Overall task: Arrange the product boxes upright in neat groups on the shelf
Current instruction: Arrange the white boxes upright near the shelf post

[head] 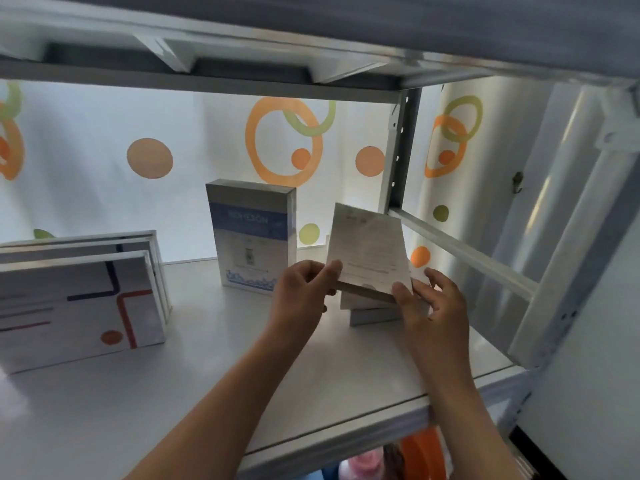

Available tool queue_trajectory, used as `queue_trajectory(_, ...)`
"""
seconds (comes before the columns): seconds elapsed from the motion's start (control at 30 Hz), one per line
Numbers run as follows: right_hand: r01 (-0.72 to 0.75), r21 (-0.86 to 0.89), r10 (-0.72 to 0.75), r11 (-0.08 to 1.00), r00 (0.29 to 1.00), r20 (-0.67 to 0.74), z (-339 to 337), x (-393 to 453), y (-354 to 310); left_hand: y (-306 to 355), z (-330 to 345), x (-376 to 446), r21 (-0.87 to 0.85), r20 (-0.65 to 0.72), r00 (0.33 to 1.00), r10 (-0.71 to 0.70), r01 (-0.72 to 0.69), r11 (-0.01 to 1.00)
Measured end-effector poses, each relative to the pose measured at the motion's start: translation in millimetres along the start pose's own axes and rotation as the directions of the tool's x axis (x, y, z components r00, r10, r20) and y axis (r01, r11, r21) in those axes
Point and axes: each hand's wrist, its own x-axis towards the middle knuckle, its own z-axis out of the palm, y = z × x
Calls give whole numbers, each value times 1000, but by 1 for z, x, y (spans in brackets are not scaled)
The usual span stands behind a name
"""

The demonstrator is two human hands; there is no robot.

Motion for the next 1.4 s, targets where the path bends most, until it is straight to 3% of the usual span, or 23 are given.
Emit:
queue_trajectory(0.1,0,43,2,999,999,-51,0,-5,-6,11,-3,-5,-193,32,999,1,5,981)
queue_trajectory(0.2,35,37,-32,999,995,-91,-1,-9,-14,22,-7,-13,-277,23,1000,20,-13,961)
queue_trajectory(0.37,67,80,-54,995,987,-149,-12,-24,-24,36,-15,-32,-312,42,998,43,-28,950)
queue_trajectory(0.47,7,196,20,981,990,-138,-18,-38,-27,52,-31,-41,-322,20,998,65,-55,945)
queue_trajectory(0.57,15,284,29,959,988,-149,-22,-41,-34,68,-49,-47,-236,-43,991,125,-131,963)
queue_trajectory(0.73,-93,515,38,852,992,117,-31,-42,-45,82,-77,-59,-131,-124,971,206,-222,966)
queue_trajectory(0.83,-163,537,-17,828,949,314,-31,-56,-45,90,-89,-64,-164,-235,958,162,-204,965)
queue_trajectory(0.9,-204,514,-30,833,911,410,-26,-67,-49,94,-94,-67,-101,-274,953,128,-161,982)
queue_trajectory(1.07,-292,629,14,720,913,408,-14,-81,-53,87,-108,-72,-155,-151,986,69,-93,984)
queue_trajectory(1.17,-328,717,58,615,926,374,-8,-82,-53,73,-114,-78,-184,-23,996,82,-85,979)
queue_trajectory(1.27,-371,742,72,559,913,403,-4,-83,-52,67,-112,-82,-187,-6,991,134,-133,973)
queue_trajectory(1.33,-429,704,69,567,876,478,-1,-82,-51,69,-112,-78,-205,-50,985,168,-175,963)
queue_trajectory(1.4,-450,623,54,640,835,548,-1,-79,-50,70,-113,-73,-198,-93,976,198,-213,957)
